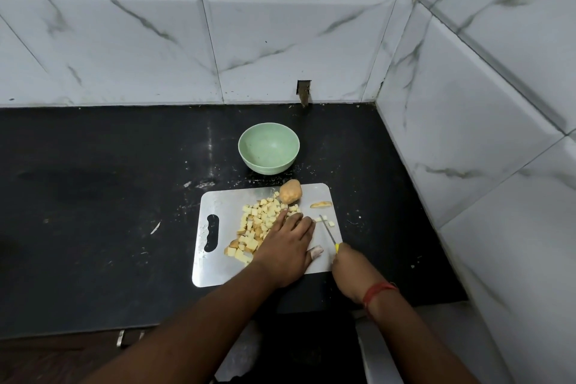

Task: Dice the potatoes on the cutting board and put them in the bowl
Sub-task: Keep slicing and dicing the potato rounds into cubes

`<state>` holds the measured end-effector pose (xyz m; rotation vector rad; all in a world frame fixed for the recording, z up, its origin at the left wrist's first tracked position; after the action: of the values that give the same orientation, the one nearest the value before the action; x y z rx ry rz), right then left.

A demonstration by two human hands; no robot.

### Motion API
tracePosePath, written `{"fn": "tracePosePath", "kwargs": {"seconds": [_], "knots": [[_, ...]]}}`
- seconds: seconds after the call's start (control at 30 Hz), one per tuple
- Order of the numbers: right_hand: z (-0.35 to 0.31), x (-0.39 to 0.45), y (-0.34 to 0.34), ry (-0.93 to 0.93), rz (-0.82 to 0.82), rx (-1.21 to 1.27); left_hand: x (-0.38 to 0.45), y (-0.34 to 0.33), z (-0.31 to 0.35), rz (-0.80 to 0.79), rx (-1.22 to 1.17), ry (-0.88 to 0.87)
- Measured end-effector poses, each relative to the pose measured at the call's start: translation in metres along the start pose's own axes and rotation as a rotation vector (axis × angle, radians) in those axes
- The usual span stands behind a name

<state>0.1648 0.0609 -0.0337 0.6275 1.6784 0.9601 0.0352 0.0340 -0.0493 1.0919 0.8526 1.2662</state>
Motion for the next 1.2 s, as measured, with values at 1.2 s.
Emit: {"fn": "tracePosePath", "kwargs": {"seconds": [1.2], "knots": [[-0.002, -0.009, 0.0, 0.02, 0.003, 0.011, -0.001, 0.002, -0.001, -0.037, -0.078, 0.098]]}}
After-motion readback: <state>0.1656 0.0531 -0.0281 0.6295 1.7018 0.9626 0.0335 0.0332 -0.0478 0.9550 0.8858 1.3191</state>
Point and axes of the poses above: each hand's wrist, its own x-axis towards the middle knuckle, its own y-axis out of the back of the hand, z = x × y, the point moved 8 cm from there along x, towards the middle knuckle, and after that the axes turned 15 degrees about -x, right-handed, at the moved point
